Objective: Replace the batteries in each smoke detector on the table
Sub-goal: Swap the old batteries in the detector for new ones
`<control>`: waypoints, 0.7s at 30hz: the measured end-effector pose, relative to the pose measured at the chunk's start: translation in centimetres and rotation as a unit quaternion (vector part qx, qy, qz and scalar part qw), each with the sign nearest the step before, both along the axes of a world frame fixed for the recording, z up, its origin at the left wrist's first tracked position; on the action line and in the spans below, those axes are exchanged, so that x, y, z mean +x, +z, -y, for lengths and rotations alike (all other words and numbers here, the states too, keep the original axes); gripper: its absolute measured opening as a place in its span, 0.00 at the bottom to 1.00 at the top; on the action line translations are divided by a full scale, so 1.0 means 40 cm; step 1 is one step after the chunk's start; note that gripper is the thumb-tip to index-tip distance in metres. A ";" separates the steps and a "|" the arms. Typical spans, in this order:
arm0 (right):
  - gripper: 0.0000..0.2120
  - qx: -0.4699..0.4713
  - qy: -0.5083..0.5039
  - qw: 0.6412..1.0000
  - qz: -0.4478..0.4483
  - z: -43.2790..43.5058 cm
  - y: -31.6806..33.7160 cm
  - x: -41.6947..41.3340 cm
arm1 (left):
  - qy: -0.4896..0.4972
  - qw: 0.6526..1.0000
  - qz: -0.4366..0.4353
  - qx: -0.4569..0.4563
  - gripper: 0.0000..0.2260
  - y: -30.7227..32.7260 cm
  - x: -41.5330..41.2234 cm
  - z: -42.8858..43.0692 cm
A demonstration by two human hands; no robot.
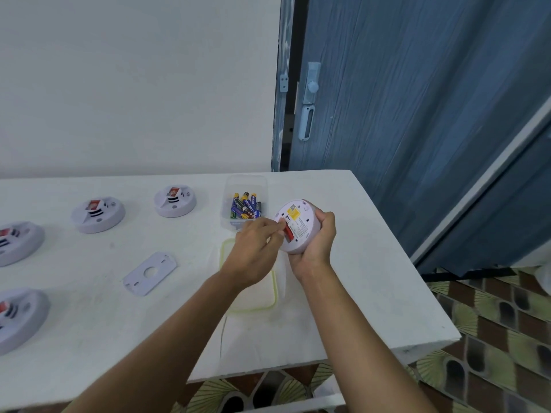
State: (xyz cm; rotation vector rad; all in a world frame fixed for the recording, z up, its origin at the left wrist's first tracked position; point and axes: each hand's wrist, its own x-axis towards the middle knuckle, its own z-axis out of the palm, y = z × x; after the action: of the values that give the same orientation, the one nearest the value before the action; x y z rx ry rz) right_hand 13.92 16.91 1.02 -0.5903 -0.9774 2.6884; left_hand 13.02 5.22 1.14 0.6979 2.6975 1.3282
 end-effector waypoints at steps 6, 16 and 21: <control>0.14 0.027 -0.013 1.000 -0.003 -0.012 0.005 -0.016 | 0.022 0.988 0.113 0.100 0.13 0.047 -0.086 0.032; 0.14 0.020 -0.035 0.999 0.014 -0.054 -0.003 -0.055 | -0.007 0.982 -0.045 -0.185 0.07 0.060 -0.279 0.032; 0.15 0.022 -0.040 0.999 0.017 -0.069 -0.016 -0.070 | -0.071 0.946 -0.026 -0.315 0.06 0.041 -0.343 0.019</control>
State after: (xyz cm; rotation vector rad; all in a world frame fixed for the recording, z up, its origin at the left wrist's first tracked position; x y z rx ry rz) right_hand 11.13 19.67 0.37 -0.6541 -0.9983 2.5882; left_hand -0.71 4.47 2.77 0.8222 2.7903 0.3653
